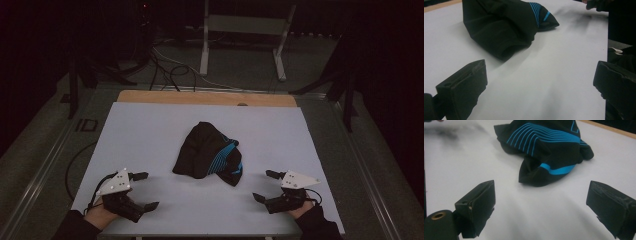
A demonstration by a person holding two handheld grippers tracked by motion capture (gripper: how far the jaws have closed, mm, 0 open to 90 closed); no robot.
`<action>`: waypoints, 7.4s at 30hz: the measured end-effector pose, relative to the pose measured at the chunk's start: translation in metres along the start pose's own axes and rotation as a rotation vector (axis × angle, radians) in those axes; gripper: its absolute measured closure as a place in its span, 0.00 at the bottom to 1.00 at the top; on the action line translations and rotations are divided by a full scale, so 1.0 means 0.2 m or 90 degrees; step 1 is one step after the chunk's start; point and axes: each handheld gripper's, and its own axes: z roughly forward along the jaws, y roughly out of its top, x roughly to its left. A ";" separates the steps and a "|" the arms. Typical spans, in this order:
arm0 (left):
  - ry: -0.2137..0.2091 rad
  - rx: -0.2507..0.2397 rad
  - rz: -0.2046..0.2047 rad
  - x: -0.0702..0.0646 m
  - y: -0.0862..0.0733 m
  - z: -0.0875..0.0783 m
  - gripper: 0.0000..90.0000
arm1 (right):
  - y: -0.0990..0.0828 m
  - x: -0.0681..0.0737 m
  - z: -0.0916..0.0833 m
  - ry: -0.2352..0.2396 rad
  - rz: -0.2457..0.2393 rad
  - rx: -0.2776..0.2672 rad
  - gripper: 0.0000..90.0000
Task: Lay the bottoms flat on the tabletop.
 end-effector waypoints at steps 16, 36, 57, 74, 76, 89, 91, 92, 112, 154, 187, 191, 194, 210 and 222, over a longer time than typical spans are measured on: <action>-0.013 -0.017 0.000 0.00 0.02 0.00 0.00 | 0.02 0.03 0.01 0.018 0.005 0.017 0.10; 0.000 -0.031 0.021 0.04 0.21 0.07 0.00 | 0.34 0.02 0.00 0.020 -0.014 -0.035 0.10; 0.060 0.054 0.005 0.18 0.21 0.30 0.00 | 0.44 -0.01 0.30 0.016 -0.003 -0.029 0.10; 0.097 0.188 0.017 0.24 0.14 0.47 0.25 | 0.29 0.02 0.55 -0.033 -0.017 0.063 0.37; 0.089 0.184 0.013 0.24 0.13 0.48 0.34 | 0.29 0.02 0.56 -0.048 -0.025 0.066 0.46; 0.096 0.185 -0.003 0.25 0.15 0.51 0.95 | 0.29 0.01 0.55 -0.070 -0.072 0.076 0.99; 0.098 0.176 0.001 0.25 0.16 0.49 0.96 | 0.29 0.01 0.53 -0.069 -0.068 0.072 1.00; 0.100 0.167 -0.001 0.25 0.17 0.47 0.96 | 0.30 0.01 0.51 -0.066 -0.068 0.069 1.00; 0.156 0.140 0.027 0.16 0.17 0.03 0.96 | 0.20 0.03 0.23 -0.046 -0.081 0.091 1.00; -0.038 0.138 -0.049 0.25 0.32 0.25 0.49 | 0.27 -0.06 0.10 -0.057 0.012 0.022 0.56; -0.095 0.171 -0.086 0.34 0.27 0.53 0.96 | 0.15 -0.12 0.32 -0.069 -0.021 0.114 1.00; -0.049 0.138 -0.089 0.36 0.32 0.44 0.97 | 0.19 -0.15 0.28 -0.095 -0.022 0.089 1.00; -0.021 0.117 -0.086 0.37 0.36 0.37 0.97 | 0.23 -0.17 0.26 -0.113 -0.029 0.070 1.00; 0.028 0.030 -0.037 0.24 0.62 0.09 0.96 | 0.58 -0.16 0.12 -0.143 -0.082 -0.053 1.00; -0.032 0.081 -0.046 0.06 0.44 0.18 0.96 | 0.33 -0.06 0.13 -0.096 -0.060 0.003 1.00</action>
